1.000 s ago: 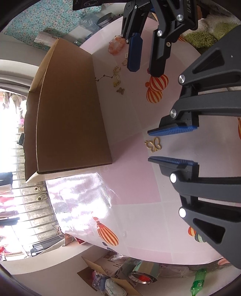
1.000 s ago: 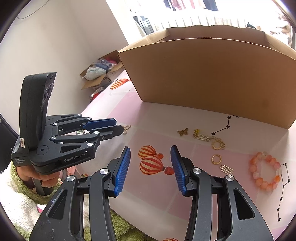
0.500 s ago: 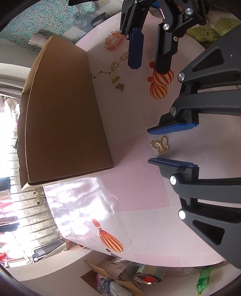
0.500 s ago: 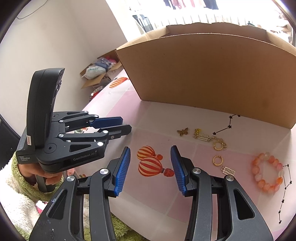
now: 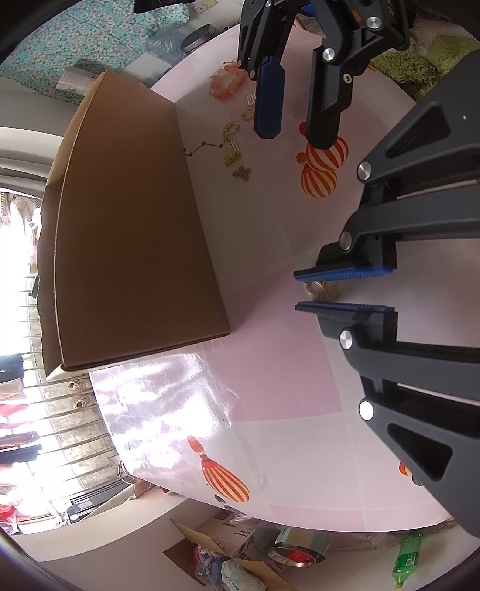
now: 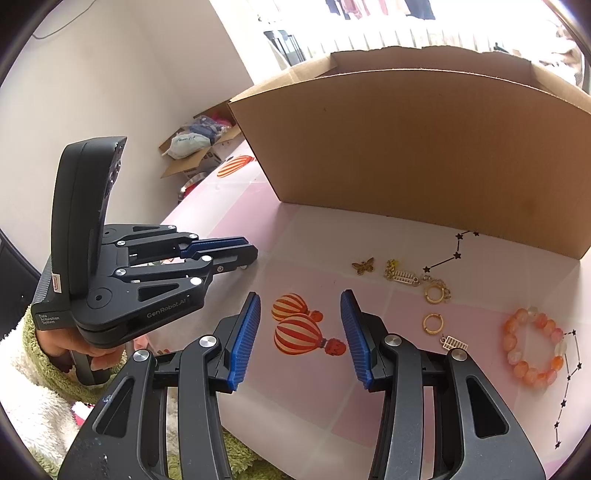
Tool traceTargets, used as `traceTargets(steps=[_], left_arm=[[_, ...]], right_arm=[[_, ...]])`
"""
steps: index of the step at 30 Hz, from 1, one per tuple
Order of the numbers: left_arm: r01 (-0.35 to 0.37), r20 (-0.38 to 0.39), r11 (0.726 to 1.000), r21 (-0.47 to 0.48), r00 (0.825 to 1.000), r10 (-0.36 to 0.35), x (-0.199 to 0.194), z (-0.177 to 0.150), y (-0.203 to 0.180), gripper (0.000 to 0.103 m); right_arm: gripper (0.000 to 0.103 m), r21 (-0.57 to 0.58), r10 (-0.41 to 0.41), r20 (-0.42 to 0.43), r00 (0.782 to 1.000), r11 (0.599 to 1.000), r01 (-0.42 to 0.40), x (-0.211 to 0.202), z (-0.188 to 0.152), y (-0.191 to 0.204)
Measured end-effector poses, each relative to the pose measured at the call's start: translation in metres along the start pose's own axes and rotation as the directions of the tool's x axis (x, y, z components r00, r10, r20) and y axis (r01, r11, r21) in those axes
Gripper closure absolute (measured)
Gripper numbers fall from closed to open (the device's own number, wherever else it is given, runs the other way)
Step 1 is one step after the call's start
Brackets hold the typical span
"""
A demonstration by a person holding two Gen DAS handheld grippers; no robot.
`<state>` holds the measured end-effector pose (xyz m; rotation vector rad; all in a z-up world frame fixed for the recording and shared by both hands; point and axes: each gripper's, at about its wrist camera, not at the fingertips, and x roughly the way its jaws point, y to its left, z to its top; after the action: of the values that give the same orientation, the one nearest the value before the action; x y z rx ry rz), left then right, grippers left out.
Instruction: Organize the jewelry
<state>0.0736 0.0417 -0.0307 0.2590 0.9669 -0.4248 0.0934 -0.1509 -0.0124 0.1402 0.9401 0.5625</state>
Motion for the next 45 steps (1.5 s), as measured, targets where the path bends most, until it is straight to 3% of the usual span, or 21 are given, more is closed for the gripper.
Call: traceTargets(steps=[9, 25, 30, 33, 37, 45], left_arm=[[0.03, 0.051, 0.997, -0.07, 0.998, -0.026, -0.02, 0.005, 0.018, 0.093], [0.084, 0.107, 0.992, -0.093, 0.992, -0.074, -0.018, 0.011, 0.02, 0.093], [0.077, 0.118, 0.992, -0.103, 0.991, -0.065, -0.02, 0.01, 0.023, 0.093], [0.078, 0.123, 0.99, -0.115, 0.99, -0.064, -0.02, 0.01, 0.025, 0.093], [0.081, 0.133, 0.989, -0.125, 0.989, -0.064, -0.022, 0.009, 0.024, 0.093], [0.097, 0.145, 0.986, -0.139, 0.986, -0.077, -0.02, 0.006, 0.027, 0.093]], right_arm=[[0.06, -0.008, -0.016, 0.015, 1.0, 1.0, 0.016, -0.004, 0.001, -0.001], [0.061, -0.025, -0.167, -0.007, 0.986, 0.986, 0.167, 0.005, 0.015, -0.02], [0.061, -0.07, -0.144, 0.02, 0.989, 0.987, 0.145, -0.005, 0.018, -0.01], [0.061, -0.086, -0.122, -0.009, 0.993, 0.989, 0.12, 0.004, 0.018, -0.007], [0.062, -0.081, -0.155, -0.037, 0.987, 0.985, 0.152, 0.013, 0.021, -0.013], [0.083, -0.191, -0.242, -0.042, 0.969, 0.954, 0.229, 0.02, 0.029, -0.005]])
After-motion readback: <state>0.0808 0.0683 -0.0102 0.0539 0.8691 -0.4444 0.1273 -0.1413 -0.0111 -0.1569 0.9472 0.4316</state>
